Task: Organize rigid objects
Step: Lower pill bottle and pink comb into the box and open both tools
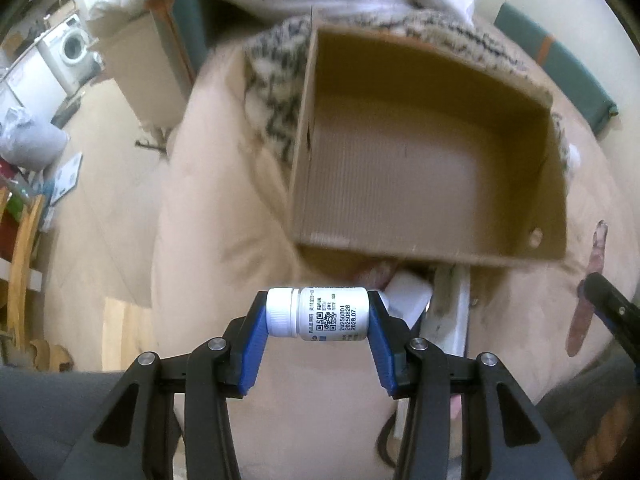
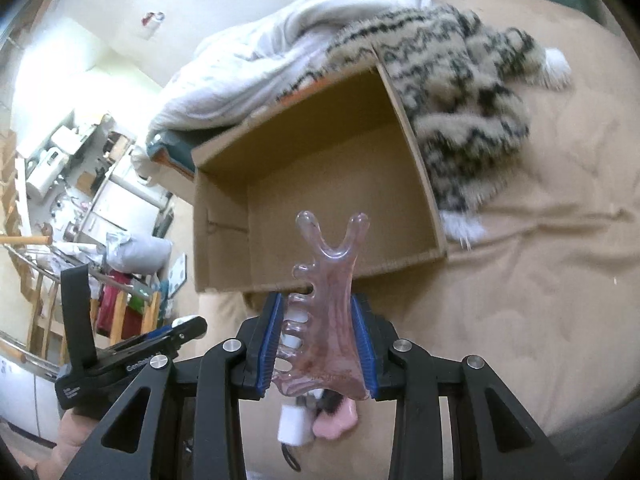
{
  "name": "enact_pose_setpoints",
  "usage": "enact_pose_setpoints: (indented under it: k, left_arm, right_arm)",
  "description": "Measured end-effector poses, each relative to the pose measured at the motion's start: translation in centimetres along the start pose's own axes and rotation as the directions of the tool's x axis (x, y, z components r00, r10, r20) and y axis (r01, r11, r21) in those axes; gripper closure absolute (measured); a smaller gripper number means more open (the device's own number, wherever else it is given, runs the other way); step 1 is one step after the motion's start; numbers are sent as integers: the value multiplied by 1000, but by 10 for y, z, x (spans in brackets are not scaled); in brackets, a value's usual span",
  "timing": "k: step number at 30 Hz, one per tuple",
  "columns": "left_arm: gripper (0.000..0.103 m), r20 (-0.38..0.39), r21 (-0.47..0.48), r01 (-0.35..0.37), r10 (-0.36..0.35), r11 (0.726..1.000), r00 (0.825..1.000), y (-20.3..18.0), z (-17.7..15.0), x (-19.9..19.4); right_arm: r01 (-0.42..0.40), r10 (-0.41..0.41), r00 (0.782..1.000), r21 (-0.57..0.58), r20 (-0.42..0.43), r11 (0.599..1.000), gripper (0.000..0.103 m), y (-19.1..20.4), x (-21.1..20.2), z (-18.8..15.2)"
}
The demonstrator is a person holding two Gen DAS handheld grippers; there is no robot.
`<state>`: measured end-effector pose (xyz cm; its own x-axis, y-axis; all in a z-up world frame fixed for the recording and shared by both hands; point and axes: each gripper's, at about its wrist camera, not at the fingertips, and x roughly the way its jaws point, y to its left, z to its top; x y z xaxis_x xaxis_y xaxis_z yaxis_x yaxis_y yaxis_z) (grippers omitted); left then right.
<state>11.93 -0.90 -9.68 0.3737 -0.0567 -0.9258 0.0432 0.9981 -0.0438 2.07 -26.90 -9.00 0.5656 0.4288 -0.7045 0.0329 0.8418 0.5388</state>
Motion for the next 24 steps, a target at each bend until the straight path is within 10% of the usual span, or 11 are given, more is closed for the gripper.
enact_pose_setpoints:
  k: [13, 24]
  left_arm:
    - [60, 94, 96, -13, 4, 995, 996, -29, 89, -11]
    - [60, 103, 152, -62, 47, 986, 994, -54, 100, 54]
  right_arm:
    - [-17, 27, 996, -122, 85, 992, 67, 30, 25, 84]
    - [81, -91, 994, -167, -53, 983, 66, 21, 102, 91]
